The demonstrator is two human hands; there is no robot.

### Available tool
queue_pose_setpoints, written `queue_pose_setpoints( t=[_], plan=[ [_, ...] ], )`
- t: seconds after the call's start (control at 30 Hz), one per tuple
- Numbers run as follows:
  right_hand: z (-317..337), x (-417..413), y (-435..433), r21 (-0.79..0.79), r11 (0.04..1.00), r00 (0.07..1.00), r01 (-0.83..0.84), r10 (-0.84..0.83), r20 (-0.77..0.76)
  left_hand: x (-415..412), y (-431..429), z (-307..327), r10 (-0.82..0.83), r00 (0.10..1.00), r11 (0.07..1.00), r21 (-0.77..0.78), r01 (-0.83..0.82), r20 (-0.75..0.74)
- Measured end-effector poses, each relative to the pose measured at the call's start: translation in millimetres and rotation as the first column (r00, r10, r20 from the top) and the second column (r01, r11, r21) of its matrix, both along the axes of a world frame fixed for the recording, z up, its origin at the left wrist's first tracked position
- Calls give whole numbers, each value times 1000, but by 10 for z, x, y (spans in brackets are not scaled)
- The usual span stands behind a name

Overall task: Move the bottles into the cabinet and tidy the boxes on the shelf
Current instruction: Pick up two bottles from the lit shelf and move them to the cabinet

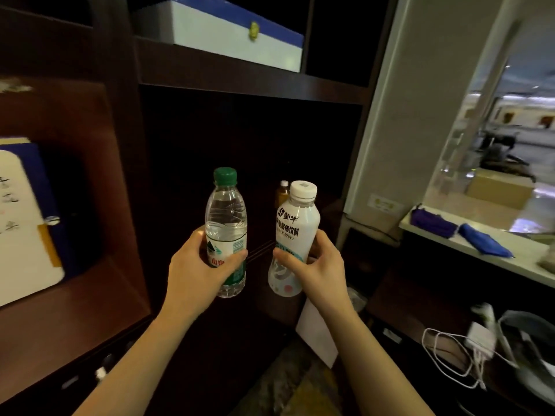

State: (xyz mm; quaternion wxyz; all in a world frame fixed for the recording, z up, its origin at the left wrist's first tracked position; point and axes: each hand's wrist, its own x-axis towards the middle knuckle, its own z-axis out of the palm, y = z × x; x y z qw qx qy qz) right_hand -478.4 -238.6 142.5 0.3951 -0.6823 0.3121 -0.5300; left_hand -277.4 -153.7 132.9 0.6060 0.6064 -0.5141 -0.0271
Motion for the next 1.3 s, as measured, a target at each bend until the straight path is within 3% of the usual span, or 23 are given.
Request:
queue_pose_setpoints(
  t=[0.27, 0.57, 0.97, 1.3],
  plan=[
    [-17, -460, -978, 14, 1000, 1000, -23, 23, 12, -440, -919, -16, 25, 999, 1000, 5, -25, 20],
    [-91, -397, -1840, 36, 991, 992, -126, 125, 17, -497, -1604, -53, 93, 996, 995, 19, -93, 17],
    [-441, 360, -3092, 108, 982, 987, -154, 159, -40, 134, -2730, -391, 196, 978, 977, 103, -188, -76],
    [-809, 1094, -3913, 176, 966, 968, -190, 214, -129, 750, -3357, -856, 328, 929, 924, 262, -278, -172]
  ],
)
